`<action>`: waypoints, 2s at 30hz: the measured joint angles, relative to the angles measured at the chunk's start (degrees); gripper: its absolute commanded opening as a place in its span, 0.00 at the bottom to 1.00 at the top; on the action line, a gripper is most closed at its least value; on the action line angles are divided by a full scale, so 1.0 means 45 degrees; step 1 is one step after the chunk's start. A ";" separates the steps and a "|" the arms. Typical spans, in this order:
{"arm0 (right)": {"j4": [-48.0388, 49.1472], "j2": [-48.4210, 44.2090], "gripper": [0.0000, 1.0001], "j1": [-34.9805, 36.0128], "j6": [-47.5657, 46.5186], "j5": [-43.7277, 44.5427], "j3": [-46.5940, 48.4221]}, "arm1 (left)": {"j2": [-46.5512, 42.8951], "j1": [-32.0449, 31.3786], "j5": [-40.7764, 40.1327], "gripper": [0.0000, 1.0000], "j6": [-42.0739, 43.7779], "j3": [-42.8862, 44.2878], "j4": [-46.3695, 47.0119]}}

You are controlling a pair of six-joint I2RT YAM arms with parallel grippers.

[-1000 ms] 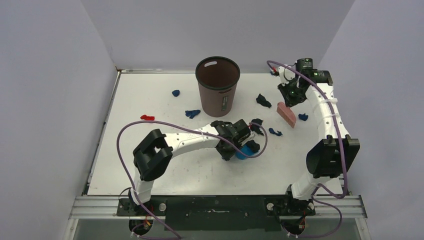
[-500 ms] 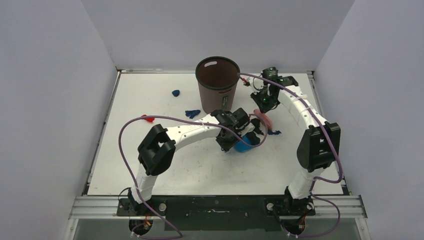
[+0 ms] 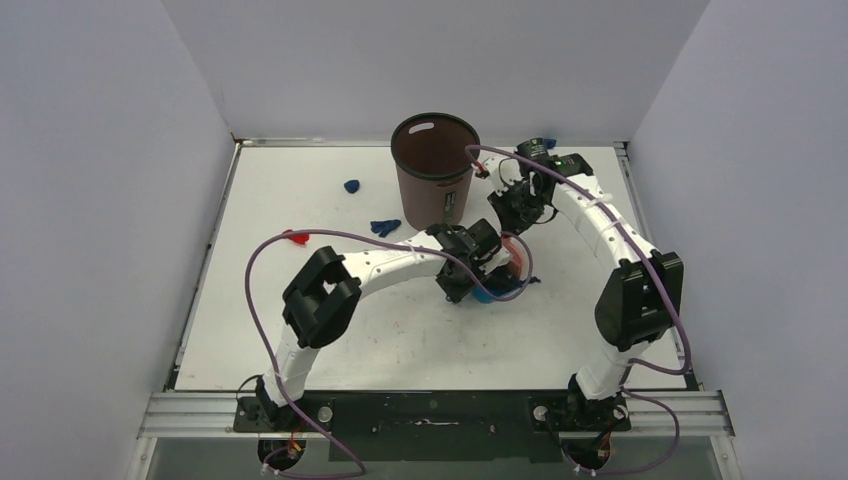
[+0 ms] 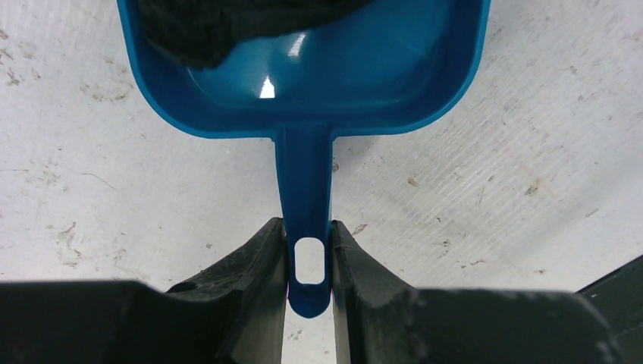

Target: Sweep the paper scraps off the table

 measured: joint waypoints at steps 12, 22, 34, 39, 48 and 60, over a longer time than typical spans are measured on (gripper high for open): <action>-0.2098 -0.0957 0.05 -0.1370 -0.0053 -0.1914 0.0534 | -0.1889 -0.1132 -0.1127 0.00 0.0214 -0.2803 0.2516; -0.2574 -0.1734 0.05 -0.4541 -0.2030 0.0772 0.1370 | -0.1739 -0.1360 -0.1622 0.00 0.0607 -0.1428 0.0593; 0.1545 -0.0748 0.05 -0.6465 -0.3764 0.4609 0.0257 | -0.1452 -0.1443 -0.0772 0.00 0.0695 -0.0709 -0.1598; 0.2676 0.0617 0.05 -0.6465 -0.3993 0.4551 0.0034 | -0.1044 -0.1758 -0.0695 0.00 0.0690 -0.0418 -0.1787; 0.1564 0.1044 0.05 -0.5561 -0.4051 0.3133 -0.0364 | 0.0165 -0.2390 -0.0933 0.00 0.0583 0.0816 -0.2259; -0.0758 -0.1515 0.05 -0.3259 -0.3327 0.0733 -0.2696 | 0.1491 -0.2545 -0.0971 0.00 0.0442 0.2565 -0.2535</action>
